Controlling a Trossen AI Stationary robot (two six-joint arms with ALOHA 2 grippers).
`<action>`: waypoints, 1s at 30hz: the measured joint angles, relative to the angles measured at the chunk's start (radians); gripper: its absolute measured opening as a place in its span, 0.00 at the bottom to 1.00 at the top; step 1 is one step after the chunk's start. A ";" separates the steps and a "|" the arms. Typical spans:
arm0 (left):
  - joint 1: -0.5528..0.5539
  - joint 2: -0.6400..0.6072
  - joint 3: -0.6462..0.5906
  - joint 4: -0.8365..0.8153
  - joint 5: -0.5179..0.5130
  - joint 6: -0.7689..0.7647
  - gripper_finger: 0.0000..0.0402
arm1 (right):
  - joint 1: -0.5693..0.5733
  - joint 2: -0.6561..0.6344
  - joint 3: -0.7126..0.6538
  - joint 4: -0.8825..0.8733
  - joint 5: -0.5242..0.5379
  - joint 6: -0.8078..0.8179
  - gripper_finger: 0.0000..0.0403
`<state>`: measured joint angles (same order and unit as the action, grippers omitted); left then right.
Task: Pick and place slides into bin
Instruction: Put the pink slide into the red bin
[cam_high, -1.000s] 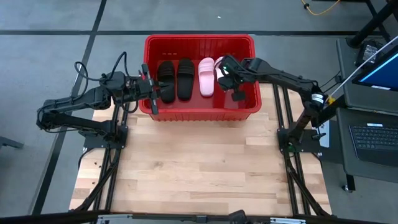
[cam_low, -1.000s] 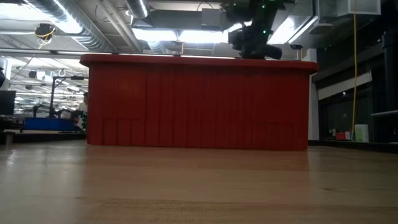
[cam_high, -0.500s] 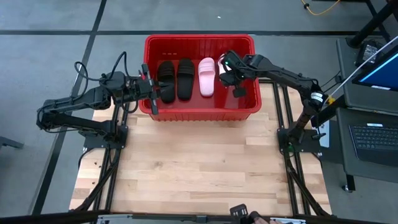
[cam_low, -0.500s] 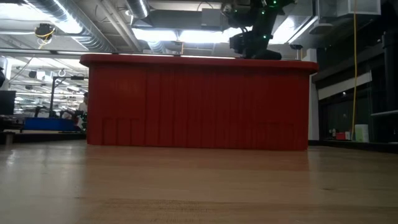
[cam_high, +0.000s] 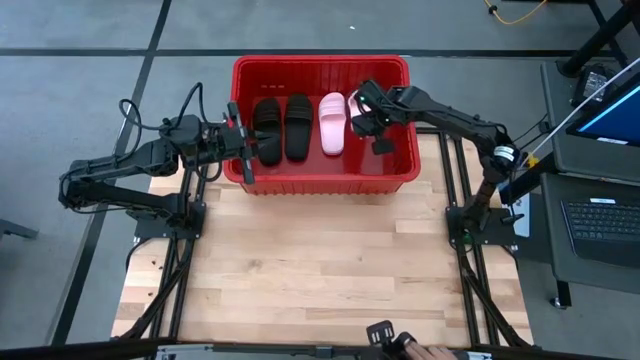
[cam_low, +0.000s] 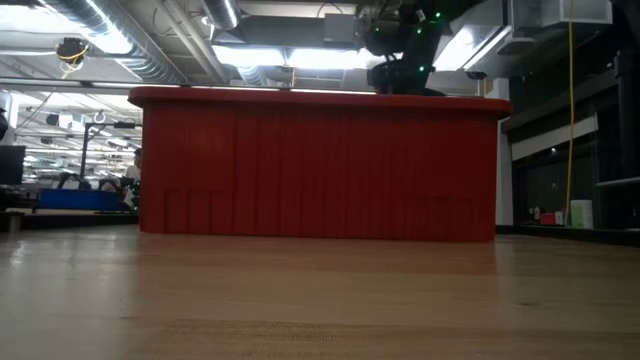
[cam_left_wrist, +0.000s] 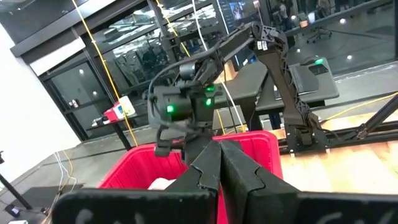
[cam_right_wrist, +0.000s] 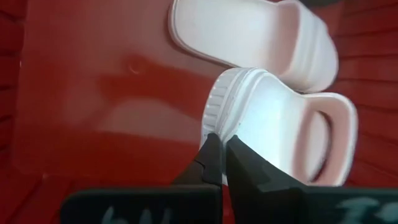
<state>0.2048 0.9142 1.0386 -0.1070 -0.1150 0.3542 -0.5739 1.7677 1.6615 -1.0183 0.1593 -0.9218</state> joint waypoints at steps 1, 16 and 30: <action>0.000 0.000 0.000 0.000 0.000 0.000 0.00 | 0.000 0.011 0.000 0.001 0.000 -0.001 0.02; 0.000 0.000 0.000 0.000 -0.023 0.000 0.01 | -0.011 0.097 0.000 0.018 0.007 -0.006 0.02; 0.000 0.000 0.000 -0.001 -0.023 0.000 0.01 | -0.015 0.097 0.000 0.004 -0.029 -0.030 0.02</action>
<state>0.2049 0.9142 1.0386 -0.1078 -0.1375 0.3538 -0.5892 1.8645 1.6611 -1.0146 0.1298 -0.9521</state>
